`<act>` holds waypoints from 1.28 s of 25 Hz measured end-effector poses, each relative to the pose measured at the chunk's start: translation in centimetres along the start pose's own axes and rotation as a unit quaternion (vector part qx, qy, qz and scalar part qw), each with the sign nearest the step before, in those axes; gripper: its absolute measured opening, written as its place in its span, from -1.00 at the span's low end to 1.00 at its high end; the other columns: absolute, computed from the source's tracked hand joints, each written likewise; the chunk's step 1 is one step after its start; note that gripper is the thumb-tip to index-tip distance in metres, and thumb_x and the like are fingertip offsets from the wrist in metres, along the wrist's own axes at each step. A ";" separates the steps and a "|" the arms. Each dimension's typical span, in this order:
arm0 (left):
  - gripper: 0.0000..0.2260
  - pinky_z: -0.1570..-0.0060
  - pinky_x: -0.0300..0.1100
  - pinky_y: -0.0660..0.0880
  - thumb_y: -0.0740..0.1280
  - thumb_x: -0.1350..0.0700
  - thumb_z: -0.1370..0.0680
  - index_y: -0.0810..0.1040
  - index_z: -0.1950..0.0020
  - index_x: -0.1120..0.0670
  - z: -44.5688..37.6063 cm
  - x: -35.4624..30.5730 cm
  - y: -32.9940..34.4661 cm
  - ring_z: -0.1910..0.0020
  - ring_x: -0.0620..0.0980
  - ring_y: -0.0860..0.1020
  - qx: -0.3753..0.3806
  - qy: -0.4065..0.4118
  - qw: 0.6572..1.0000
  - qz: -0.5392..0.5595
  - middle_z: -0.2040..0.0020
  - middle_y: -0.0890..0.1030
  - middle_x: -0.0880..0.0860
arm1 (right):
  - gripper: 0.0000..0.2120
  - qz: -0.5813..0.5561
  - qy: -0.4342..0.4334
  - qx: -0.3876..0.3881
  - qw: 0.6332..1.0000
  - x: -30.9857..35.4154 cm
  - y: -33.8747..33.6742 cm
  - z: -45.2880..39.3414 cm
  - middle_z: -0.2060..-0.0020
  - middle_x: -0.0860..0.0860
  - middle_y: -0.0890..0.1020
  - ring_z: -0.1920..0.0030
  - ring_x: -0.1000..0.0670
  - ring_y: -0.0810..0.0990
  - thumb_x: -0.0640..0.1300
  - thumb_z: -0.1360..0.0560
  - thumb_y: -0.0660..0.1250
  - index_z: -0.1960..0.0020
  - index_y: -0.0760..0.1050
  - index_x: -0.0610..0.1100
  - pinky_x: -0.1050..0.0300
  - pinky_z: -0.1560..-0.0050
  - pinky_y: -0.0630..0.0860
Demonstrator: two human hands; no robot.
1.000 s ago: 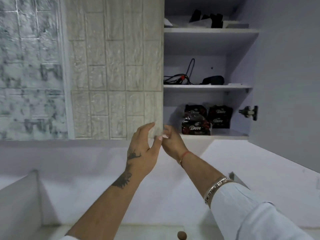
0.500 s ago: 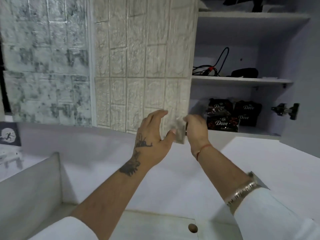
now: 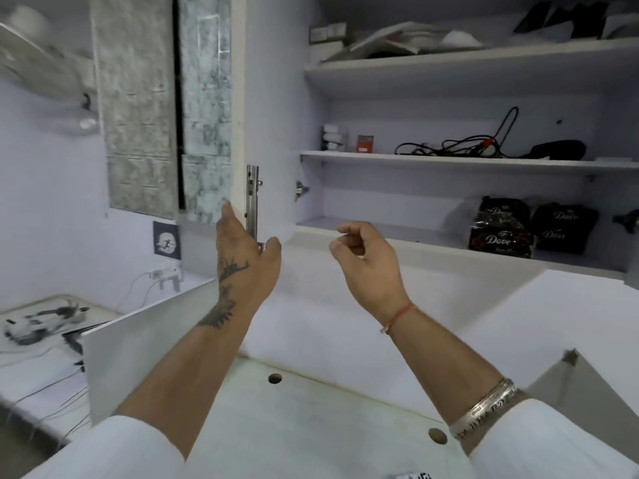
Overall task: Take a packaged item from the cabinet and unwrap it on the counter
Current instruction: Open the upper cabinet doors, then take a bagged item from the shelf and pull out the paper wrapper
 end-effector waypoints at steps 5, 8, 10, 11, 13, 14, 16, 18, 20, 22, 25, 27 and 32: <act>-0.45 -0.48 -0.28 0.20 0.37 0.17 -0.50 0.39 -0.49 0.17 1.4 -4.0 -2.7 -0.52 0.08 0.33 -0.103 0.172 0.980 0.003 -0.51 0.39 0.13 | -0.67 0.019 -0.031 -0.017 0.999 1.6 1.6 -0.2 -0.17 0.04 0.63 -0.17 0.07 0.61 -0.09 -0.58 0.41 -0.32 0.51 -0.03 0.24 -0.13 0.53; -0.53 -0.43 -0.10 0.38 0.36 0.14 -0.53 0.41 -0.45 0.07 1.9 -5.0 0.9 -0.43 -0.02 0.45 0.008 0.201 0.972 0.122 -0.42 0.49 0.01 | -0.66 0.025 -0.037 -0.089 0.995 0.7 -1.4 0.0 -0.22 0.08 0.60 -0.22 0.12 0.58 -0.09 -0.59 0.40 -0.35 0.49 0.00 0.33 -0.07 0.49; -0.54 -0.38 -0.08 0.42 0.34 0.05 -0.55 0.39 -0.45 -0.02 1.8 -4.5 4.5 -0.39 -0.11 0.46 0.088 0.157 0.968 0.173 -0.41 0.47 -0.11 | -0.65 0.038 -0.018 -0.124 0.991 -1.2 -4.1 0.5 -0.23 0.10 0.61 -0.24 0.13 0.59 -0.10 -0.59 0.40 -0.36 0.50 -0.02 0.37 -0.04 0.50; -0.53 -0.36 -0.10 0.42 0.34 0.01 -0.55 0.38 -0.46 -0.03 1.9 -4.3 6.9 -0.37 -0.14 0.47 0.130 0.137 0.964 0.188 -0.40 0.47 -0.14 | -0.65 0.049 -0.002 -0.141 0.989 -2.4 -5.8 0.8 -0.23 0.10 0.62 -0.24 0.12 0.59 -0.11 -0.59 0.40 -0.36 0.50 -0.02 0.41 0.00 0.50; -0.48 -0.35 -0.15 0.41 0.35 -0.04 -0.53 0.35 -0.47 -0.04 2.9 -4.3 11.3 -0.36 -0.17 0.47 0.207 0.094 0.948 0.223 -0.40 0.48 -0.16 | -0.64 0.068 0.031 -0.168 0.983 -4.7 -8.9 1.4 -0.22 0.08 0.62 -0.23 0.09 0.60 -0.12 -0.58 0.41 -0.36 0.50 -0.04 0.50 0.06 0.50; -0.47 -0.35 -0.14 0.41 0.36 -0.04 -0.52 0.34 -0.48 -0.04 3.6 -4.7 13.8 -0.35 -0.17 0.48 0.240 0.072 0.936 0.247 -0.39 0.50 -0.15 | -0.64 0.082 0.048 -0.183 0.979 -5.9 -10.8 1.6 -0.22 0.07 0.62 -0.23 0.08 0.60 -0.13 -0.58 0.41 -0.36 0.50 -0.03 0.51 0.07 0.48; -0.49 -0.38 -0.06 0.42 0.38 -0.01 -0.54 0.35 -0.46 -0.06 5.1 -5.1 17.9 -0.34 -0.16 0.49 0.275 0.031 0.919 0.282 -0.36 0.52 -0.13 | -0.62 0.118 0.085 -0.191 0.971 -8.1 -13.9 1.8 -0.22 0.05 0.62 -0.22 0.05 0.59 -0.11 -0.57 0.42 -0.36 0.49 -0.01 0.44 -0.01 0.47; -0.54 -0.40 0.00 0.43 0.39 0.05 -0.58 0.35 -0.45 -0.07 6.9 -5.9 22.0 -0.33 -0.14 0.49 0.305 0.006 0.906 0.295 -0.35 0.52 -0.14 | -0.59 0.151 0.119 -0.195 0.962 -10.4 -17.1 1.4 -0.24 0.03 0.61 -0.21 0.03 0.59 -0.09 -0.55 0.42 -0.38 0.48 -0.01 0.23 -0.16 0.51; -0.54 -0.41 -0.02 0.42 0.39 0.05 -0.59 0.34 -0.46 -0.06 8.3 -6.7 26.2 -0.34 -0.12 0.48 0.333 -0.007 0.897 0.292 -0.37 0.51 -0.14 | -0.52 0.187 0.140 -0.195 0.952 -12.7 -20.1 0.1 -0.27 0.00 0.59 -0.23 -0.01 0.58 -0.05 -0.55 0.43 -0.43 0.44 0.00 0.09 -0.25 0.51; -0.54 -0.41 -0.04 0.40 0.38 0.02 -0.60 0.33 -0.47 -0.08 9.0 -7.6 30.3 -0.36 -0.11 0.46 0.354 -0.006 0.892 0.281 -0.40 0.49 -0.13 | -0.41 0.245 0.136 -0.179 0.943 -14.8 -23.0 -2.0 -0.30 -0.03 0.57 -0.28 -0.05 0.56 0.01 -0.53 0.45 -0.50 0.35 0.03 0.02 -0.28 0.51; -0.57 -0.37 -0.10 0.40 0.37 -0.02 -0.60 0.36 -0.44 -0.11 8.8 -8.4 35.8 -0.36 -0.10 0.46 0.354 -0.014 0.894 0.275 -0.40 0.50 -0.13 | -0.24 0.382 0.096 -0.154 0.906 -17.8 -27.5 -6.8 -0.42 -0.09 0.47 -0.38 -0.13 0.50 0.10 -0.45 0.48 -0.57 0.27 0.05 -0.11 -0.34 0.52; -0.59 -0.27 -0.19 0.41 0.37 0.00 -0.60 0.40 -0.43 -0.07 8.1 -8.5 38.5 -0.32 -0.07 0.49 0.333 -0.028 0.898 0.286 -0.35 0.53 -0.11 | -0.19 0.448 0.072 -0.148 0.879 -19.6 -30.4 -10.8 -0.43 -0.17 0.44 -0.39 -0.24 0.46 0.18 -0.38 0.47 -0.56 0.31 0.03 -0.17 -0.41 0.47; -0.61 -0.04 -0.32 0.43 0.41 0.12 -0.59 0.44 -0.39 -0.03 6.5 -6.9 42.2 -0.15 -0.14 0.56 0.288 -0.049 0.906 0.305 -0.24 0.58 -0.13 | -0.22 0.415 0.138 -0.029 0.899 -25.1 -33.1 -19.0 -0.45 -0.13 0.49 -0.40 -0.21 0.51 0.16 -0.36 0.57 -0.52 0.40 0.10 0.03 -0.42 0.44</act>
Point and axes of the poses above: each hand's wrist, its own z-axis away from the middle knuckle, its own y-axis out of the palm, x = y × z, the point moved 9 cm from there along -z, towards the middle knuckle
